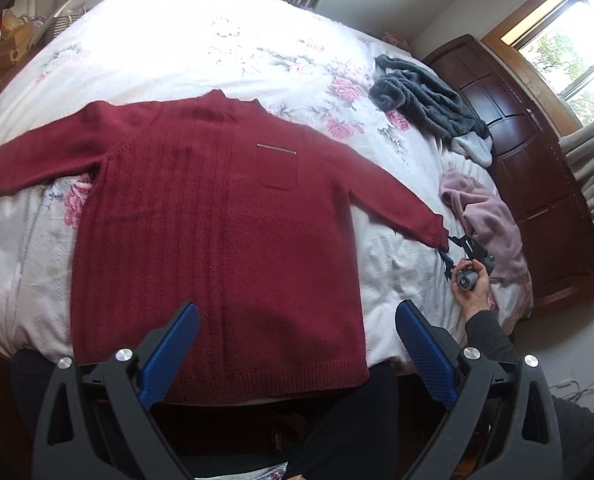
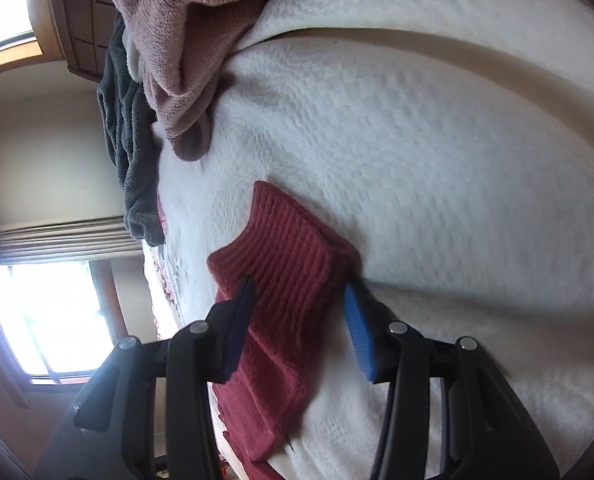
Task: Fold small clothes
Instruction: 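Grasp the red sweater's sleeve cuff with the right tool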
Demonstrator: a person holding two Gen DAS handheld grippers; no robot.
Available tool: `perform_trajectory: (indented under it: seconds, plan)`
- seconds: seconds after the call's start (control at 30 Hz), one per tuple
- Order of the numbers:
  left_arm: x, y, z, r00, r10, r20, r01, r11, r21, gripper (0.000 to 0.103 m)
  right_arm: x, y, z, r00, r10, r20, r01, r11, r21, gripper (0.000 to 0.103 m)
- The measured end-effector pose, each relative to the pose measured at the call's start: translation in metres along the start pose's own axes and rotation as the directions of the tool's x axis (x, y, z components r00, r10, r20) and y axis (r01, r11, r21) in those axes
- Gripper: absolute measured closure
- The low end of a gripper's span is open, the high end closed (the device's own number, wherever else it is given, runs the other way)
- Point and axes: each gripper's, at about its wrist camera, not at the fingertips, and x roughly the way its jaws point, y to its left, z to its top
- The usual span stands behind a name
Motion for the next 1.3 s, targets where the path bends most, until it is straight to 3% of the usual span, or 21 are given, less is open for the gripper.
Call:
perform_trajectory:
  seconds: [0.07,0.2,0.23,0.43,0.63,0.73,1.0,1.3]
  plan:
    - [0.003,0.001,0.000,1.000,0.006,-0.005,-0.006,1.000,-0.001,0.004,0.000,0.000,-0.001,1.000,0.001,0.008,-0.001,1.000,-0.001,0.059]
    - [0.005,0.001,0.000,1.000,0.013,-0.012,-0.013,1.000,-0.007,0.004,0.001,-0.001,0.001,1.000,-0.009,0.011,0.009,1.000,-0.019,0.085]
    - [0.005,0.001,-0.001,1.000,0.015,-0.012,-0.015,1.000,-0.009,0.004,0.000,0.000,0.001,1.000,-0.010,0.009,0.010,1.000,-0.028,0.087]
    - [-0.001,0.011,-0.003,1.000,0.010,0.002,-0.010,1.000,-0.029,0.004,-0.032,0.024,-0.006,0.999,0.008,0.046,-0.003,0.992,-0.125,0.090]
    - [-0.010,0.023,-0.004,1.000,-0.013,0.022,0.014,0.999,-0.051,0.004,-0.057,0.085,-0.022,0.997,0.019,0.078,0.004,0.959,-0.285,0.090]
    - [-0.015,0.028,-0.005,0.999,-0.023,0.039,0.025,0.998,-0.055,0.004,-0.066,0.128,-0.044,0.994,0.006,0.106,0.039,0.909,-0.414,0.090]
    - [-0.026,0.053,-0.007,0.997,-0.044,0.066,0.051,0.994,-0.095,0.004,-0.062,0.218,-0.103,0.993,0.032,0.117,0.047,0.788,-0.613,0.090]
    - [-0.027,0.090,0.005,0.994,-0.067,0.090,0.079,0.986,-0.145,0.004,-0.035,0.289,-0.214,0.994,0.037,0.098,0.060,0.574,-0.816,0.090]
